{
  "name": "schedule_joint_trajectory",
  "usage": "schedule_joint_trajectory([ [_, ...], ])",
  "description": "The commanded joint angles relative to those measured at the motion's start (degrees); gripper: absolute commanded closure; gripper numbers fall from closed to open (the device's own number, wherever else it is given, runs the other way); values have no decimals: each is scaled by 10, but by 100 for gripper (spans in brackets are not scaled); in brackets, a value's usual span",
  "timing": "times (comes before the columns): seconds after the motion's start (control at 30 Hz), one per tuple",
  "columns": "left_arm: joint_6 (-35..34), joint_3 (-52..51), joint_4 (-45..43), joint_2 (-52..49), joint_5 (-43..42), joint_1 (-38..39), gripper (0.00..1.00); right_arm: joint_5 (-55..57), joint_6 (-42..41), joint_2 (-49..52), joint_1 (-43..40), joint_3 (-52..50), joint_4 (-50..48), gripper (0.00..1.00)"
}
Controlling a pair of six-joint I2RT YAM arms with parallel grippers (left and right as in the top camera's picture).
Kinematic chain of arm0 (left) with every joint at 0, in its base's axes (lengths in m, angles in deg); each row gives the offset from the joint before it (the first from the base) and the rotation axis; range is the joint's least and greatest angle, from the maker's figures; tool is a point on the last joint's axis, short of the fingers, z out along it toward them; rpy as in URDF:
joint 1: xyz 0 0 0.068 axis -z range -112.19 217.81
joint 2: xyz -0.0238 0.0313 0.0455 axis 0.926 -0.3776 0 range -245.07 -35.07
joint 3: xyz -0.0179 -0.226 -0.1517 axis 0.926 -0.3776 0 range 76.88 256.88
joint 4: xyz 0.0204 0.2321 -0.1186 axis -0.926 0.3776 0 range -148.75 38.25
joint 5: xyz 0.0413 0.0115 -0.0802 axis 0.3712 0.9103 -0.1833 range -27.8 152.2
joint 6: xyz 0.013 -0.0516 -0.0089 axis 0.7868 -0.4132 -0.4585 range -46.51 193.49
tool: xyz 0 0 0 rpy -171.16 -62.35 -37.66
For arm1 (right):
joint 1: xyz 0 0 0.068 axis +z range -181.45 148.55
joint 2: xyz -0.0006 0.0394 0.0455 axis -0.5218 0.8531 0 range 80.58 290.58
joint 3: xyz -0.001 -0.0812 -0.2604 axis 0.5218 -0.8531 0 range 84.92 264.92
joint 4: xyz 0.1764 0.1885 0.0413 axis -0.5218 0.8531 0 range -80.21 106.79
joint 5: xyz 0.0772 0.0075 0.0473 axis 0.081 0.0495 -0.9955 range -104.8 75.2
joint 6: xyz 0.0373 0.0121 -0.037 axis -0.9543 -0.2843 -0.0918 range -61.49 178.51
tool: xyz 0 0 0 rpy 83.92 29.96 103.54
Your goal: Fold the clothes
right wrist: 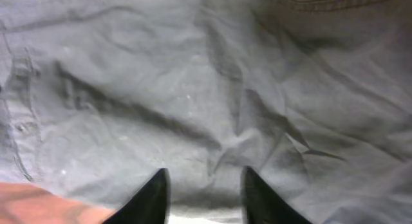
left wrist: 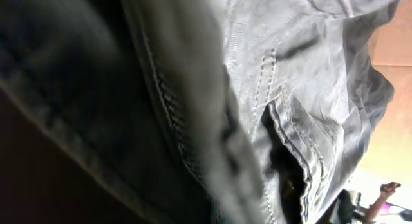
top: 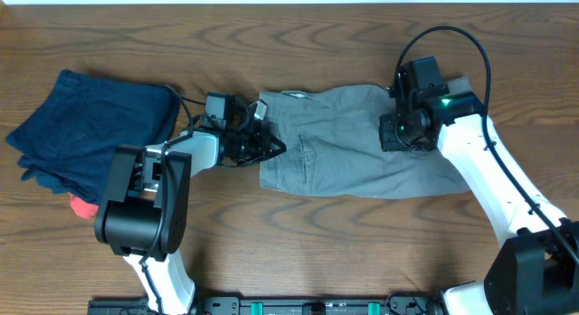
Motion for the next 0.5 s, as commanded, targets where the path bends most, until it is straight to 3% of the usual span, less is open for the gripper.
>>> schedule_joint_trajectory([
  [0.0,9,-6,53,22,9,-26,94,-21,9,-3,5,2,-1,83],
  [0.07,13,-6,98,52,13,-42,94,-22,9,-1,5,-1,0,93],
  [0.13,20,-6,143,88,19,-56,94,-45,24,3,8,-7,0,96],
  [0.27,23,-6,229,196,19,-80,94,-101,43,28,24,-21,-4,96],
  [0.47,23,-5,257,336,19,-82,94,-159,43,90,90,-46,-42,96],
])
